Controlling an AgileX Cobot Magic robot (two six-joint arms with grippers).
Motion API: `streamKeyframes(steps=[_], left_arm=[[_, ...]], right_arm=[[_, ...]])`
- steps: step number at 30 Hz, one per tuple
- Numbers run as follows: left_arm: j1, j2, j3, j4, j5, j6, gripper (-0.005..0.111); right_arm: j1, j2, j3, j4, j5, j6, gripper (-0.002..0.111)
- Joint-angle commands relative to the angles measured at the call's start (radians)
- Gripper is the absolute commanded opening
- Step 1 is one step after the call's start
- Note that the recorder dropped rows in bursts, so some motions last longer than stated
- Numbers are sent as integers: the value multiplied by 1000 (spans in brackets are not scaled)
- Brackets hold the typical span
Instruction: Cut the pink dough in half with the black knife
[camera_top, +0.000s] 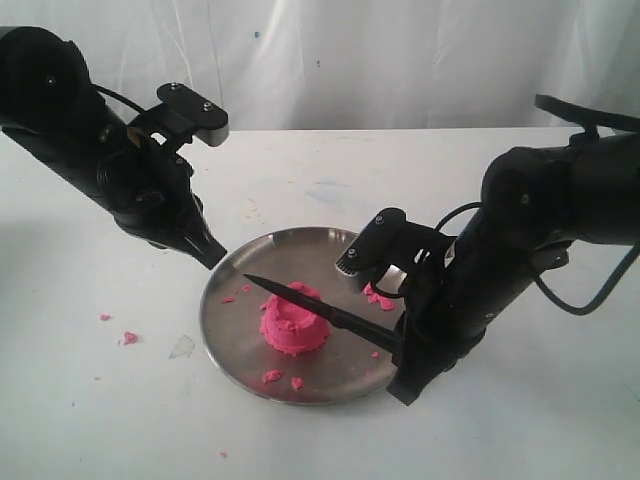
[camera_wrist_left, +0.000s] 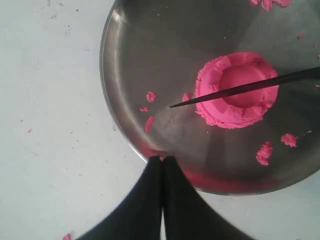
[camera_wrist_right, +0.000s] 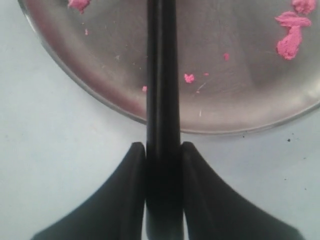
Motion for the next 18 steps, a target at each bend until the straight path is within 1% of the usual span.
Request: streamKeyframes(steps=[1,4,6,9,12,15,18], left_arm=[[-2,-5,-2,-51,11,0,0],[-2,7,-2,-173,19,9,0],[-4,19,-2,-232,36,80,0],[-4,42,0,-252,38,160,0],[-4,64,0,-260,17,160,0],[-4,86,0,-319,8,162,0],[-4,108,0,-364,7,226,0]], right_arm=[[1,-1,3,9,-17,-3,0],[1,15,3,7,-19,-3,0],[1,28,3,7,-19,-3,0],[1,34,3,7,-19,-3,0],[1,34,3,2,-24,-3,0],[1,34,3,-7,-32,-3,0],[1,34,3,-8,-39,-3,0]])
